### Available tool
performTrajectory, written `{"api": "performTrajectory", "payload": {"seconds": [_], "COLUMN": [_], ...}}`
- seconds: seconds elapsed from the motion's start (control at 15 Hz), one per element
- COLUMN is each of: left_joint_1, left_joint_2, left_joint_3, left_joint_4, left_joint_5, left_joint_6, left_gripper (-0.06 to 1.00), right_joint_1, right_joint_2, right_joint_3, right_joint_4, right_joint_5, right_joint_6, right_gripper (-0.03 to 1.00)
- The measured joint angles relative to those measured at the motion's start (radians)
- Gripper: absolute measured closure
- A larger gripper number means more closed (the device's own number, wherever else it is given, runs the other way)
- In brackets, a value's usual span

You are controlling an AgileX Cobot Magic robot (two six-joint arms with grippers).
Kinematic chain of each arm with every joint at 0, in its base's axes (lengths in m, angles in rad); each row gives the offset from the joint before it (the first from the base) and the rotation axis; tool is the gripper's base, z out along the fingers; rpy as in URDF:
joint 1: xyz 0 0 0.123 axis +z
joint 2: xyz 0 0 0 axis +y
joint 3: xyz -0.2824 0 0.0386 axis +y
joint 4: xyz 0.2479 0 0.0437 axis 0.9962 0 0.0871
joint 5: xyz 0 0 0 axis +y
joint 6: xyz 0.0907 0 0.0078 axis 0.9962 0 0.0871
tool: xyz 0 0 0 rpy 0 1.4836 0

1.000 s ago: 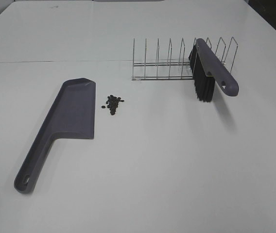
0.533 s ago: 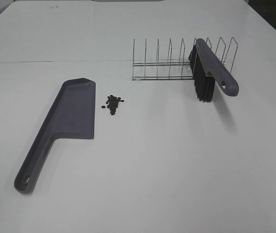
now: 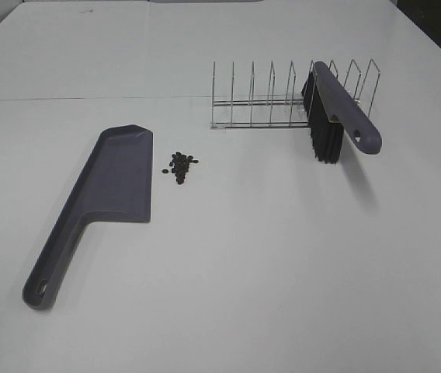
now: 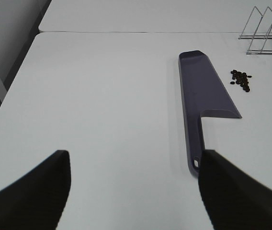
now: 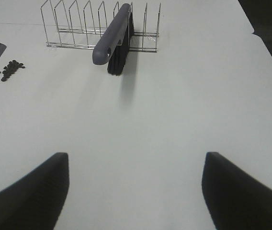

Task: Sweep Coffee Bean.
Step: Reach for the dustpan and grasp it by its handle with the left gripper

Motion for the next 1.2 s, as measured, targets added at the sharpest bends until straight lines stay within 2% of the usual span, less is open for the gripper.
{"api": "performTrajectory", "payload": {"seconds": [1.2], "left_joint_1": [0.000], "left_joint_2": [0.024], "left_joint_3": [-0.002], "left_joint_4": [-0.009], "left_joint_5": [-0.006], "left_joint_6": [0.000], "left_gripper": [0.24], "right_joint_1": [0.000], "right_joint_2": [0.000], "right_joint_3": [0.000], "right_joint_4": [0.000], "right_joint_5": [0.000], "right_joint_6": [0.000], "right_gripper": [0.29]}}
